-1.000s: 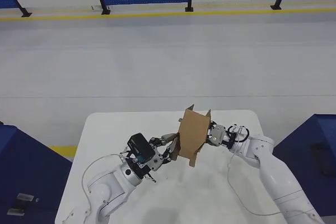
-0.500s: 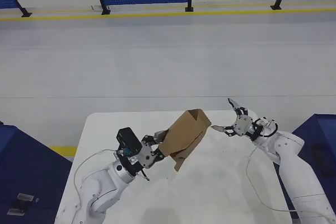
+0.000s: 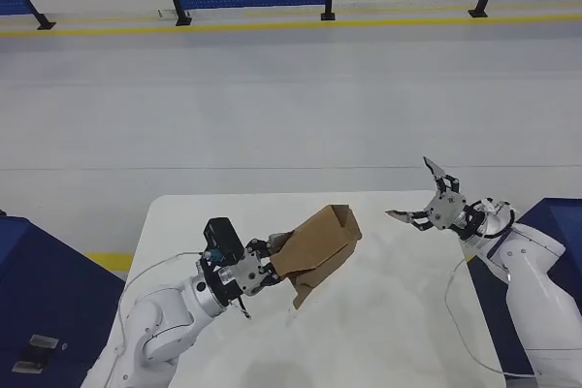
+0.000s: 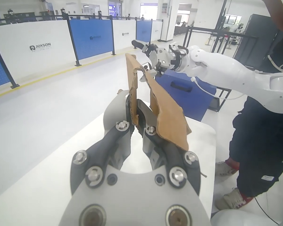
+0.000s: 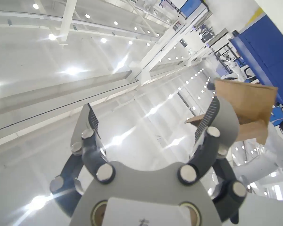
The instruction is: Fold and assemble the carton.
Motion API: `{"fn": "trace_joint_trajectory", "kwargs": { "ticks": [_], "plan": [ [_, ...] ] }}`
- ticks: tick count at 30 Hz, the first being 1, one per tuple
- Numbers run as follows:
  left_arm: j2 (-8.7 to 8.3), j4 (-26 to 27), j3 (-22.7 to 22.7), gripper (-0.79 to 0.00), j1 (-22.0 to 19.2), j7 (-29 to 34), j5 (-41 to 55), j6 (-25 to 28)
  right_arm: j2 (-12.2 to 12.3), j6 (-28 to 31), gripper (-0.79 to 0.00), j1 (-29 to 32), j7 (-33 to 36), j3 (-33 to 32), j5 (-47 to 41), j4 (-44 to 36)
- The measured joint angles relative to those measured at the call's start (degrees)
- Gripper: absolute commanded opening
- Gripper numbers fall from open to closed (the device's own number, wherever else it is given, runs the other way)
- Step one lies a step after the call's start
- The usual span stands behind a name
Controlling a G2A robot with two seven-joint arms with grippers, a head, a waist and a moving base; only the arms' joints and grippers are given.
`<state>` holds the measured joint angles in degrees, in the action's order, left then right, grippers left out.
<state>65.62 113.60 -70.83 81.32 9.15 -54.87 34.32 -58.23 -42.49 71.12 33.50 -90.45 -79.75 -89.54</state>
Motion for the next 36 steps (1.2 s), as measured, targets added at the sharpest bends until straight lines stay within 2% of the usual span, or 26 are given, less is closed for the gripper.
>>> {"fn": "trace_joint_trajectory", "kwargs": {
  "ticks": [3, 5, 11, 14, 16, 20, 26, 31, 33, 35, 36],
  "plan": [
    [-0.04, -0.3, 0.43, -0.785, -0.39, 1.78, 0.94, 0.16, 0.5, -11.67, 0.0, -2.47, 1.02, -0.03, -8.56, 3.54],
    [-0.05, -0.46, 0.73, -0.785, -0.72, 2.63, 1.42, 0.41, 1.34, -15.57, 0.0, -3.9, 0.25, 4.28, -14.74, 6.04],
    [-0.03, -0.87, 2.21, -0.785, -1.46, 3.22, 1.38, 1.76, 5.8, -15.5, 0.0, -11.82, -11.43, 20.69, -36.53, 11.63],
    [-0.01, -0.91, 2.49, -0.785, -1.86, 2.57, 0.24, 1.74, 7.88, -15.51, 0.0, -15.83, -18.9, 28.0, -47.15, 11.59],
    [0.04, -1.05, 2.84, -0.785, -1.85, 1.69, -0.91, 1.18, 9.28, -15.52, -0.034, -18.07, -22.84, 32.57, -53.17, 10.02],
    [0.11, -1.3, 3.1, -0.785, -2.0, 0.66, -1.92, 0.05, 12.06, -15.52, -0.049, -21.34, -25.64, 37.86, -60.23, 9.05],
    [0.07, -1.39, 2.94, -0.785, -1.86, 0.31, -2.67, -0.8, 15.88, -15.52, -0.037, -24.43, -24.68, 42.66, -64.87, 8.51],
    [0.03, -1.59, 2.88, -0.785, -1.85, 0.39, -1.83, -0.63, 18.37, -15.51, -0.114, -26.58, -22.33, 46.27, -62.57, 8.04],
    [0.02, -1.55, 2.95, -0.785, -1.88, 0.49, -1.75, -0.49, 18.95, -15.51, -0.179, -27.27, -21.26, 47.88, -61.18, 7.74],
    [0.01, -1.5, 3.14, -0.785, -1.9, 0.55, -1.75, -0.47, 19.47, -15.51, -0.394, -28.21, -19.91, 49.69, -59.64, 7.64],
    [0.02, -1.49, 3.24, -0.785, -1.92, 0.56, -1.78, -0.46, 19.65, -15.51, -0.416, -28.63, -19.23, 50.41, -59.1, 7.72]
  ]
}}
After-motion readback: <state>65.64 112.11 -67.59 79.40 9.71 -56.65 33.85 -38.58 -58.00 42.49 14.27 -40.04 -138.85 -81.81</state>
